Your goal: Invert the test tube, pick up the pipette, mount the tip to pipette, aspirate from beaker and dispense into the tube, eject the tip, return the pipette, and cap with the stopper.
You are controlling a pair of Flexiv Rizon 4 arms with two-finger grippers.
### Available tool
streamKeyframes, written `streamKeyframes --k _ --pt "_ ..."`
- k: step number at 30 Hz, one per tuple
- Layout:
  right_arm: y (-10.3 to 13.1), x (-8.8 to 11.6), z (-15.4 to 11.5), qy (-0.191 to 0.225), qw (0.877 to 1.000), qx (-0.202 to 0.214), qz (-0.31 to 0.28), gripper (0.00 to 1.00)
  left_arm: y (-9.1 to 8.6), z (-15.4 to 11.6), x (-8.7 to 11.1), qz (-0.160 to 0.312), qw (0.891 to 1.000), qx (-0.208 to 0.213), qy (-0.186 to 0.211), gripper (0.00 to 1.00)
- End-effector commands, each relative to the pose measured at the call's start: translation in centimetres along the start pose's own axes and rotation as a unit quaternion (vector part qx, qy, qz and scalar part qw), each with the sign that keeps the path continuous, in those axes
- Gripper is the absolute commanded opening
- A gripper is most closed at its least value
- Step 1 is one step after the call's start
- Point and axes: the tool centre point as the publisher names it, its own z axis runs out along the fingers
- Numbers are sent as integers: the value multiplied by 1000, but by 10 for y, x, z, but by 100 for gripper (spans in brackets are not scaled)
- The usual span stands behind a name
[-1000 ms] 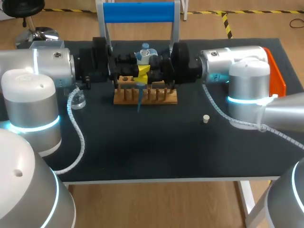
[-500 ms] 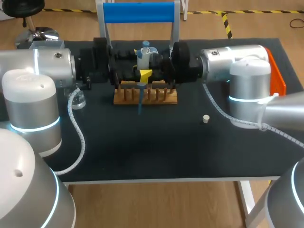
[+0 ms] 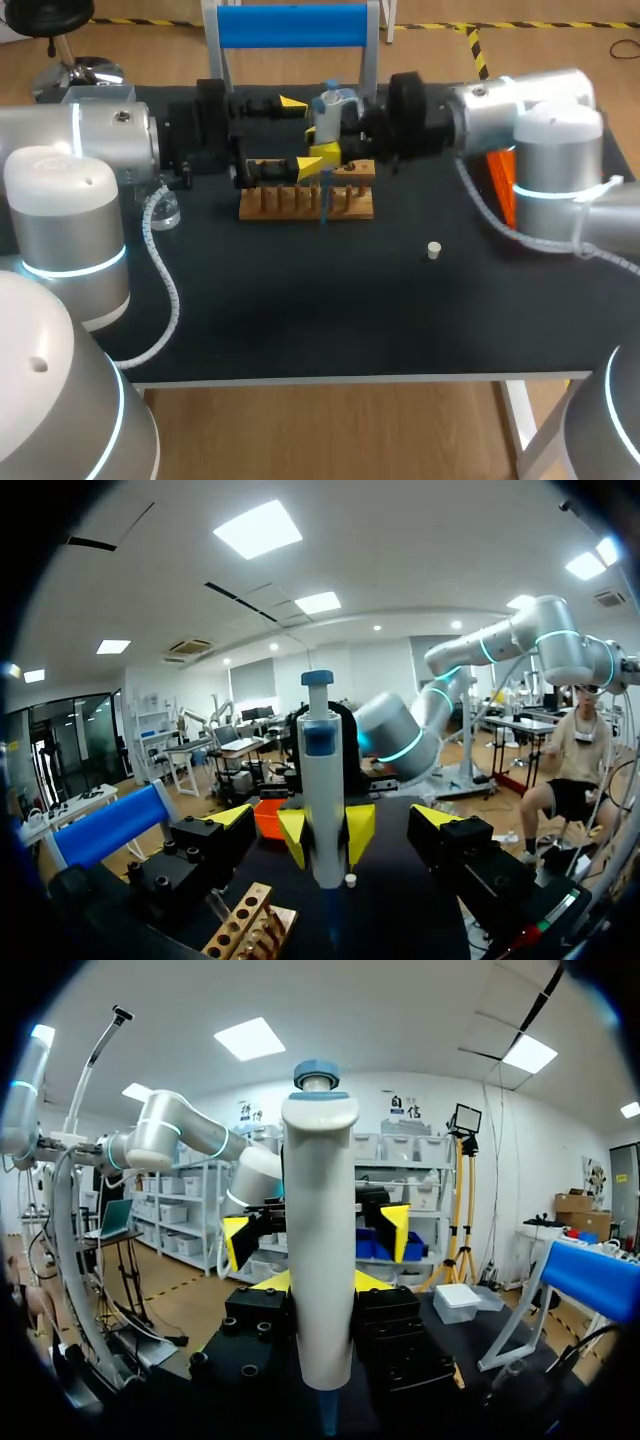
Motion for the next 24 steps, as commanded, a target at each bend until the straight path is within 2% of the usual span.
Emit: streamKeyframes --k 1,8,13,24 --pt "11 5 -42 -1 1000 7 -1 0 1 1 1 1 1000 1 -1 100" --pt "24 8 -95 -9 1000 22 -12 0 1 1 1 1 1000 1 -1 100" --pt "24 9 -123 -23 1000 20 -5 0 1 1 1 1 1000 1 -1 100" --pt "24 9 -123 -23 1000 20 -5 0 1 1 1 1 1000 1 -1 100"
